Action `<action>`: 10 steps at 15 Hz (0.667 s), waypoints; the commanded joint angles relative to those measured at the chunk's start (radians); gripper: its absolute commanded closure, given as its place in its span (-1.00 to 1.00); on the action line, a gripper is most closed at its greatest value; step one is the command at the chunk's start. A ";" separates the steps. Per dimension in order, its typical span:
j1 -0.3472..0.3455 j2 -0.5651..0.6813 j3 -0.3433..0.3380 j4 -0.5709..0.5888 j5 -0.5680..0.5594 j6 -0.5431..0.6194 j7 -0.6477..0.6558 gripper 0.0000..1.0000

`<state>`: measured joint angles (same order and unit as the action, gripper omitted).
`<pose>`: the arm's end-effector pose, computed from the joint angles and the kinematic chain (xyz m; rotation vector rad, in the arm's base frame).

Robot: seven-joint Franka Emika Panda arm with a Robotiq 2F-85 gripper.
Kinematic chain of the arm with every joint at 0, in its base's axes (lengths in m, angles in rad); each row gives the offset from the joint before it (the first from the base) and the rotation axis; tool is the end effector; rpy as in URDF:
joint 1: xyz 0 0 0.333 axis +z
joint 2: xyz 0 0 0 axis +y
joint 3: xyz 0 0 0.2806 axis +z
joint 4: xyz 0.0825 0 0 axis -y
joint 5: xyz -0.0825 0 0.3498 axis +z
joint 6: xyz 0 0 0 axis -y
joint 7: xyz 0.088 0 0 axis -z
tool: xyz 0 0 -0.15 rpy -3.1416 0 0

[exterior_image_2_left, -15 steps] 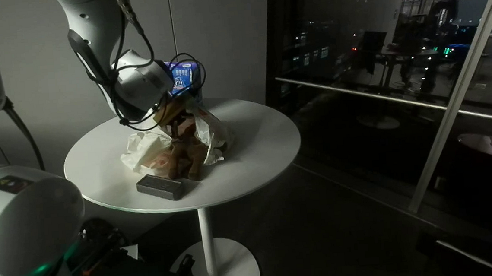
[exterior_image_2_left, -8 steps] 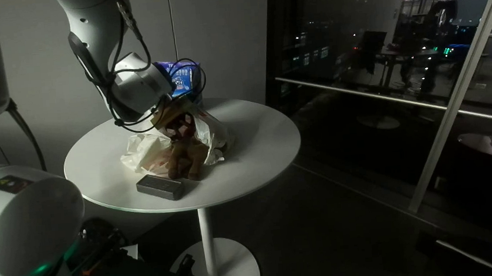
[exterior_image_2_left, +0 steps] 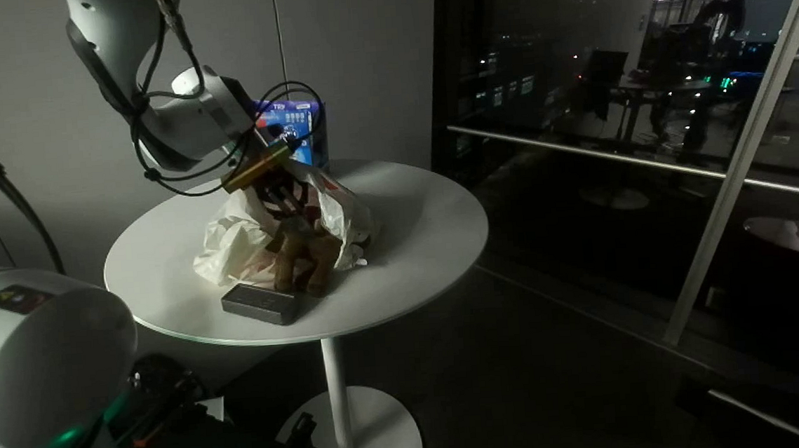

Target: Empty the plastic

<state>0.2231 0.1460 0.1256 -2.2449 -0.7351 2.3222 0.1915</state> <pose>0.4888 0.1432 0.2521 2.4910 0.8910 0.1017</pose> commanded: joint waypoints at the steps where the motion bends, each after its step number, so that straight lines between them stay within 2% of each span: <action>1: 0.001 -0.095 0.025 -0.005 0.100 -0.170 0.010 0.78; 3: -0.006 -0.138 0.031 -0.012 0.123 -0.200 0.010 0.79; 5: -0.009 -0.182 0.031 -0.020 0.096 -0.218 0.071 0.81; 7: -0.014 -0.216 0.035 -0.017 0.116 -0.270 0.098 0.81; 10: -0.019 -0.245 0.034 0.019 0.247 -0.445 -0.021 0.79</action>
<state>0.2201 -0.0456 0.1456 -2.2464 -0.5938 2.0254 0.2511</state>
